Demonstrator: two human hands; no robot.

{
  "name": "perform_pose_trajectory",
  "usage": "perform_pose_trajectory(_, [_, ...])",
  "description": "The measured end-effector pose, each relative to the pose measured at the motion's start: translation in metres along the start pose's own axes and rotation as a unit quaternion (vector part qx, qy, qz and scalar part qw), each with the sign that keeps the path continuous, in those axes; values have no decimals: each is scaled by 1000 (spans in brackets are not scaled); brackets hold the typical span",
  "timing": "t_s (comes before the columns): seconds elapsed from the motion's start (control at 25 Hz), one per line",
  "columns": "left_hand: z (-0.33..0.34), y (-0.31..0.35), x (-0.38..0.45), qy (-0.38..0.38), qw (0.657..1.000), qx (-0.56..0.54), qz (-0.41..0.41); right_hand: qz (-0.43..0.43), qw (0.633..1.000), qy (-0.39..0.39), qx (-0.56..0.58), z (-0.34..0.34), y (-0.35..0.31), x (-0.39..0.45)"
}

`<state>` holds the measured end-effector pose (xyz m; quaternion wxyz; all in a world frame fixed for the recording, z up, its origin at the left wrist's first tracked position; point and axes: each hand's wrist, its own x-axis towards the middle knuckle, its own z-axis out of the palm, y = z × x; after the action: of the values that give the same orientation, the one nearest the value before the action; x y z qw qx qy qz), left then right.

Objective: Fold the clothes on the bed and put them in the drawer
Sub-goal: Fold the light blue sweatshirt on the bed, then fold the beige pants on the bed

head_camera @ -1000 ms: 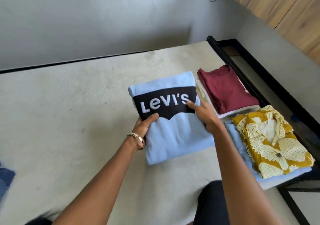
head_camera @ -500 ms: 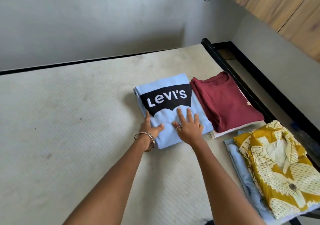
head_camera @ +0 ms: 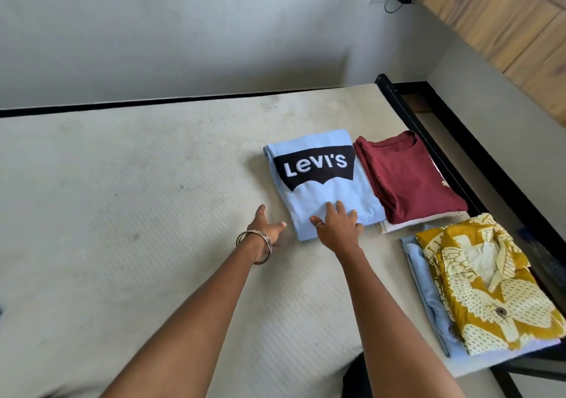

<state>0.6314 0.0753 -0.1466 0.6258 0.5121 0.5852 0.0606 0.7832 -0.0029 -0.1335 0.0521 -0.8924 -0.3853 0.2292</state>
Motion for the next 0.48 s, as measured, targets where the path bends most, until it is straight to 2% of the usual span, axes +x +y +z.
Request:
perform_pose_trajectory(0.08, [-23,-10,-25,44,999,15,14,-14,994,27,103,-1,-18,-27])
perform_pose_trajectory(0.2, [-64,-30,-68,82,992,41,82,-53,964,66,250,2,-56,-68])
perform_pose_trajectory(0.36, [-151,-76,-128,133,974,84,164,-150,934,86,314,13,-128,-135])
perform_pose_trajectory(0.48, [-238,-130,-169,248,946,126,165,-211,922,55,319,41,-188,-187])
